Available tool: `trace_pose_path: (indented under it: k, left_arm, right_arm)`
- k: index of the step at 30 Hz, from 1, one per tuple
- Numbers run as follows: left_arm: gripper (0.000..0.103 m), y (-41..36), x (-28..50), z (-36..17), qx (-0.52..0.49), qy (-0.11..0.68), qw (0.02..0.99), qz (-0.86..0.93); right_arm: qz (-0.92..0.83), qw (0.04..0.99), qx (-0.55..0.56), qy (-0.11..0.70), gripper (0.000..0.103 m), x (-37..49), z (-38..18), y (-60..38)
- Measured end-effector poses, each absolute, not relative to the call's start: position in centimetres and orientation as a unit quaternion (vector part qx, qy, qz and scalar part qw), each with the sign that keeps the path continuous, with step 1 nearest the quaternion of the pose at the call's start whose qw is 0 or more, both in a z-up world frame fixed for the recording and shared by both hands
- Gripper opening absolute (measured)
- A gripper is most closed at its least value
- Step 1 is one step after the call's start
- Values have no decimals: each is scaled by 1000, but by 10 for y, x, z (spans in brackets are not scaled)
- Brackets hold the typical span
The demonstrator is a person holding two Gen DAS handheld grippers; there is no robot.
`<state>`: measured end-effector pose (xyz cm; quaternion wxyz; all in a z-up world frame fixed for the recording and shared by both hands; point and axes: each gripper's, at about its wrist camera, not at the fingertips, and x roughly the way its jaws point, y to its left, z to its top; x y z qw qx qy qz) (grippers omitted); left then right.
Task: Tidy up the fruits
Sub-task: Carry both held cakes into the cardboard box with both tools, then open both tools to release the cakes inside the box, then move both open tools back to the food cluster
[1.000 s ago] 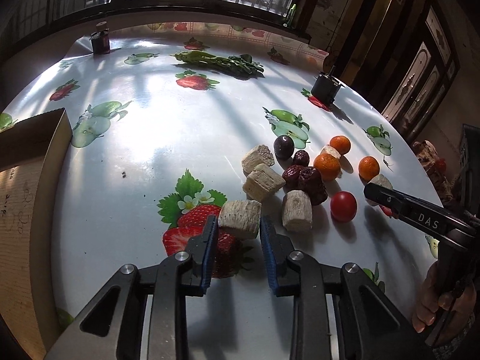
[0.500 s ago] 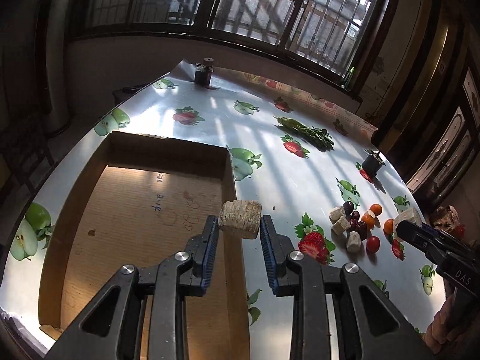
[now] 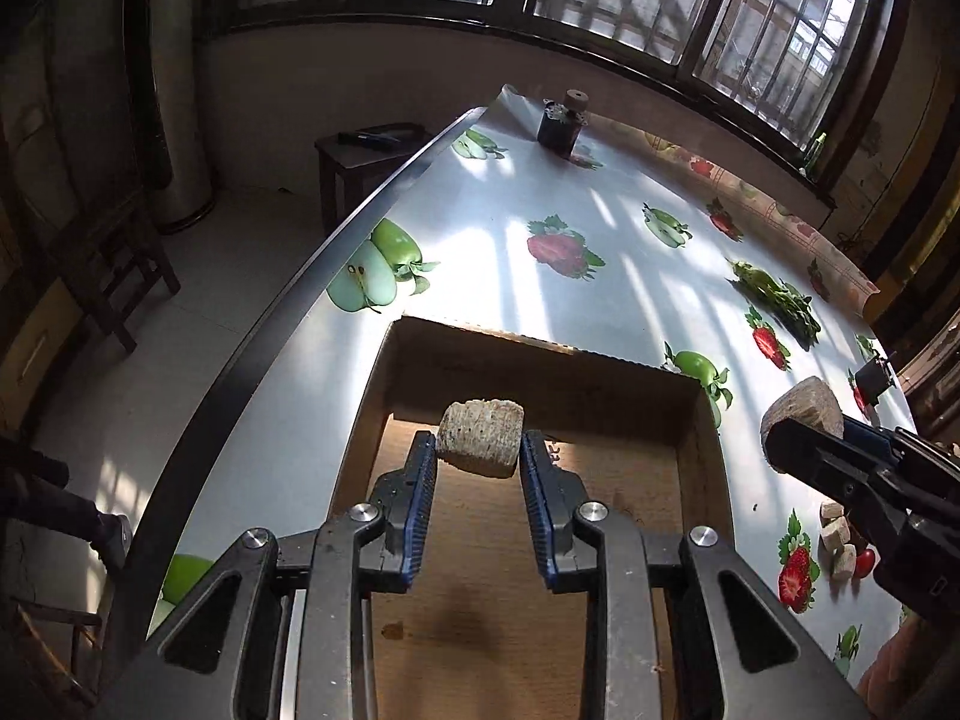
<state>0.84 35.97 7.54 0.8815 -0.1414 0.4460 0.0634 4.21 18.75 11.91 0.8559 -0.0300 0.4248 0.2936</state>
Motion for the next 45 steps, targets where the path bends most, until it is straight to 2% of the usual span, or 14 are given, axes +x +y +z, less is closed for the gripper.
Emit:
trace_pose_path:
  k: [6, 12, 14, 16, 21, 25, 28, 33, 39, 45]
  left_arm:
    - [28, 367, 33, 38, -153, 486, 858, 61]
    - [28, 371, 34, 27, -159, 491, 854, 70]
    - [32, 371, 34, 28, -159, 488, 855, 70]
    - [46, 371, 34, 30, -160, 484, 858, 70]
    - [52, 373, 25, 43, -167, 472, 862, 74]
    - [54, 367, 7, 66, -161, 454, 872, 90]
    - [63, 351, -13, 87, -152, 432, 884, 89]
    - [70, 306, -42, 117, -147, 399, 904, 41]
    - [75, 246, -60, 133, -145, 387, 910, -24]
    - [76, 185, -52, 122, -118, 402, 907, -50]
  right_arm:
    - [285, 833, -39, 472, 39, 66, 58, 220]
    - [269, 827, -59, 490, 39, 77, 27, 231]
    - [272, 824, -54, 495, 39, 81, 25, 231]
    - [268, 831, -61, 483, 39, 79, 29, 232]
    - [269, 841, -68, 465, 54, 70, 42, 230]
    - [271, 849, -48, 451, 56, 61, 62, 212]
    - [270, 856, -39, 439, 57, 50, 75, 191]
    - [263, 865, -15, 427, 58, 29, 88, 142]
    - [232, 883, 10, 409, 59, 5, 104, 53]
    - [142, 906, 52, 395, 67, -7, 114, -73]
